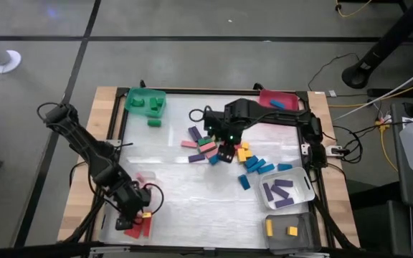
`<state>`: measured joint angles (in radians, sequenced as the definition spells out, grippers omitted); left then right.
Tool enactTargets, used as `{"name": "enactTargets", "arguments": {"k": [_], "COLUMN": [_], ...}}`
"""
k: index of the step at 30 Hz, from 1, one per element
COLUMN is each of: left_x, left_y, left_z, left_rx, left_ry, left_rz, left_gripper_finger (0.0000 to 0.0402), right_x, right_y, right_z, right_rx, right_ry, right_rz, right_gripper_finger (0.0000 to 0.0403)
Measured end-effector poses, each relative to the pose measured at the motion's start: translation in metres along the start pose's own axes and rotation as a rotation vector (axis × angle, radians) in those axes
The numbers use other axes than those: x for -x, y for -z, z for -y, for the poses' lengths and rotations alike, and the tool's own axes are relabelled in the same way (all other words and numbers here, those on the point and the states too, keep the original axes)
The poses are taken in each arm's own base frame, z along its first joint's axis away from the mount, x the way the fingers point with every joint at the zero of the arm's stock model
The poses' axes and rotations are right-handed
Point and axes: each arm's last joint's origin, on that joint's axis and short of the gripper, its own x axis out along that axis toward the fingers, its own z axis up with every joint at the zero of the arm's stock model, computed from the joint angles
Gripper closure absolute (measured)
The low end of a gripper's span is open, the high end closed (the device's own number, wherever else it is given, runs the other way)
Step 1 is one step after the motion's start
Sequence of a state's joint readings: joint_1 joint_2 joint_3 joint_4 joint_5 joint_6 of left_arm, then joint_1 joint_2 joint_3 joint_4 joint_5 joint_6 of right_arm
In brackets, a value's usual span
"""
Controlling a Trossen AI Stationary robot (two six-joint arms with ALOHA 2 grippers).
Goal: Sort blocks
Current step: Put the red block into the bottom transparent bin, then put the blue block into the pink bin
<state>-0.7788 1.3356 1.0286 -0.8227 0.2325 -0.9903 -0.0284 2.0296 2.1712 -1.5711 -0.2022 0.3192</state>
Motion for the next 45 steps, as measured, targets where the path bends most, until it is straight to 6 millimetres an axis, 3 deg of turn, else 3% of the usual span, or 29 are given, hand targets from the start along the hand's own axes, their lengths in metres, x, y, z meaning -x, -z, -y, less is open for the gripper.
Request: {"name": "enactTargets", "arguments": {"k": [9,16,24,30,38,45], "left_x": [-0.004,-0.004,-0.004,-0.004,-0.004,-0.004], "left_y": [-0.001,-0.001,-0.001,-0.001,-0.001,-0.002], "left_z": [-0.001,-0.001,-0.001,-0.001,-0.001,-0.001], "left_rx": [-0.186,-0.231,-0.234,-0.234,-0.23,-0.234], "left_ry": [-0.016,-0.015,-0.015,-0.015,-0.024,-0.042], "left_rz": [-0.012,-0.011,-0.01,-0.01,0.001,0.023], "left_gripper_finger": [0.0204,0.0211,0.0211,0.0211,0.0211,0.0211], "right_x": [-0.011,-0.06,-0.136,-0.175,-0.193,-0.202], "right_y": [0.017,0.039,0.069,0.077,0.077,0.074], "right_z": [-0.04,-0.053,-0.035,-0.027,-0.02,-0.019], "right_rx": [-0.041,-0.096,-0.285,-0.412,-0.523,-0.511], "right_ry": [0.03,0.131,0.284,0.171,0.225,0.189], "right_rz": [-0.016,-0.191,-0.38,-0.392,-0.27,-0.185], "right_gripper_finger": [0.0191,0.0191,0.0191,0.0191,0.0191,0.0194]}}
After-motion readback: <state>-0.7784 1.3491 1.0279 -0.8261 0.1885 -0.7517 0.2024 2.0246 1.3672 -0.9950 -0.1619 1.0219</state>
